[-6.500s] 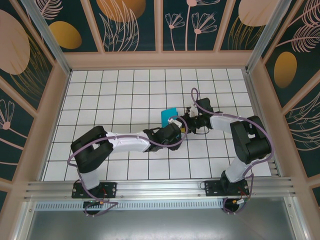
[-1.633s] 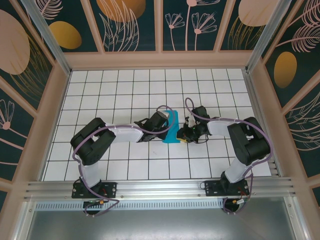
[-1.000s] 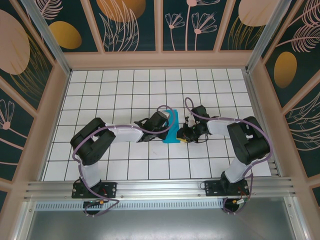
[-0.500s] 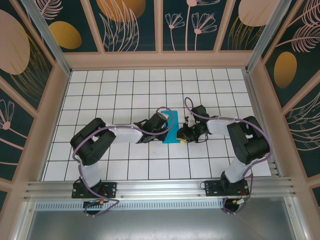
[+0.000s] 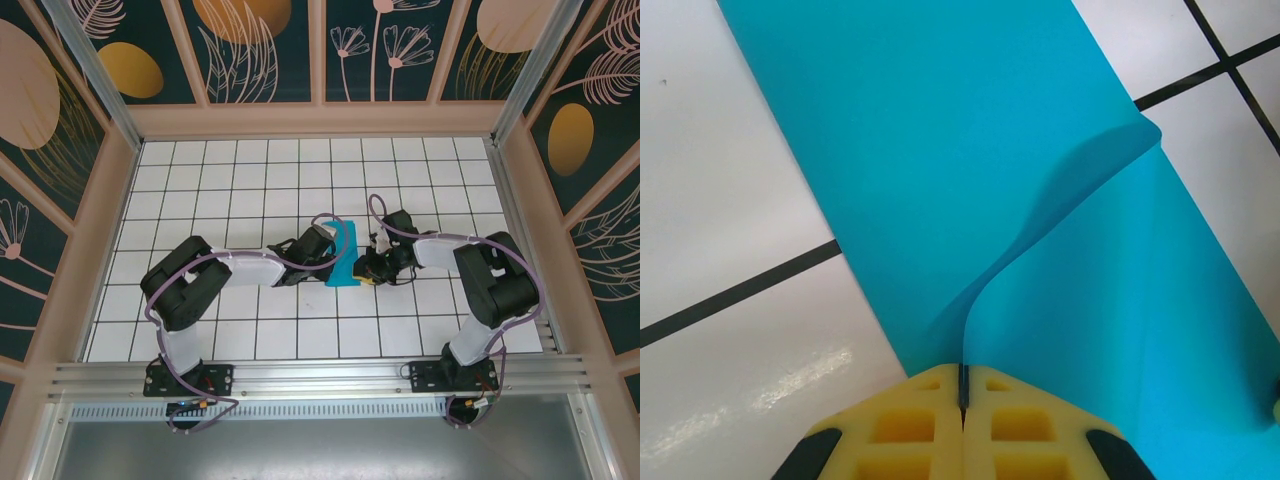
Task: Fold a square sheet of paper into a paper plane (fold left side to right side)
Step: Fold the triangle a second time at the center of the table.
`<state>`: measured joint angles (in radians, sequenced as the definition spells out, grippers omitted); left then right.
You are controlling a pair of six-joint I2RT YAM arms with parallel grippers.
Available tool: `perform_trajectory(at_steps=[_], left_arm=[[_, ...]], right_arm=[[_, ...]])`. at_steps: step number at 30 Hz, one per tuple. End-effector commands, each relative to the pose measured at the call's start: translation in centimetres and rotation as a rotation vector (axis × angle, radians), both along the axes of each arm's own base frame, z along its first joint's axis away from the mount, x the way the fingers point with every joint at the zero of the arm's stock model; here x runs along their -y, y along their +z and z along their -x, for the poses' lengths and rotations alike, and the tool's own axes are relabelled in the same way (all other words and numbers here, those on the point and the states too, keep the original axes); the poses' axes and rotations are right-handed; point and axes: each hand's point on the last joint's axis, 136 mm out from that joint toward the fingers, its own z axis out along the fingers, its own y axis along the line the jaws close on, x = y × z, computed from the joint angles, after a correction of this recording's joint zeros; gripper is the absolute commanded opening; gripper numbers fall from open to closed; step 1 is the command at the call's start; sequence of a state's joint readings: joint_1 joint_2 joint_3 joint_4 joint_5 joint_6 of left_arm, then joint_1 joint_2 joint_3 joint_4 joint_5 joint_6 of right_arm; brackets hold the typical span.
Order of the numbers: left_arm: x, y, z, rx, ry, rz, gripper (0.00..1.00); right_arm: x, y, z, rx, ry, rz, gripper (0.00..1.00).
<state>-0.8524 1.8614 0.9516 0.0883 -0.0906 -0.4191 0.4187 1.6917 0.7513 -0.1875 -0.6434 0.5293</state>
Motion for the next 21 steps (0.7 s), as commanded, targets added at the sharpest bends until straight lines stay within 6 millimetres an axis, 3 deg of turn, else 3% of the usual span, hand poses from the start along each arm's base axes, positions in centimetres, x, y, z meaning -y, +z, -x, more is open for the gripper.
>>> perform_trajectory(at_steps=[1, 9, 21], left_arm=[[-0.5, 0.2, -0.3, 0.007, 0.011, -0.014, 0.06], [-0.4, -0.7, -0.1, -0.013, -0.004, -0.032, 0.06], [-0.7, -1.8, 0.5, -0.040, -0.012, -0.046, 0.06]], right_arm=[[0.9, -2.8, 1.2, -0.043, 0.017, 0.094, 0.22], [0.3, -2.0, 0.9, -0.021, 0.021, 0.058, 0.23], [-0.4, 3.8, -2.1, 0.113, -0.040, -0.060, 0.26]])
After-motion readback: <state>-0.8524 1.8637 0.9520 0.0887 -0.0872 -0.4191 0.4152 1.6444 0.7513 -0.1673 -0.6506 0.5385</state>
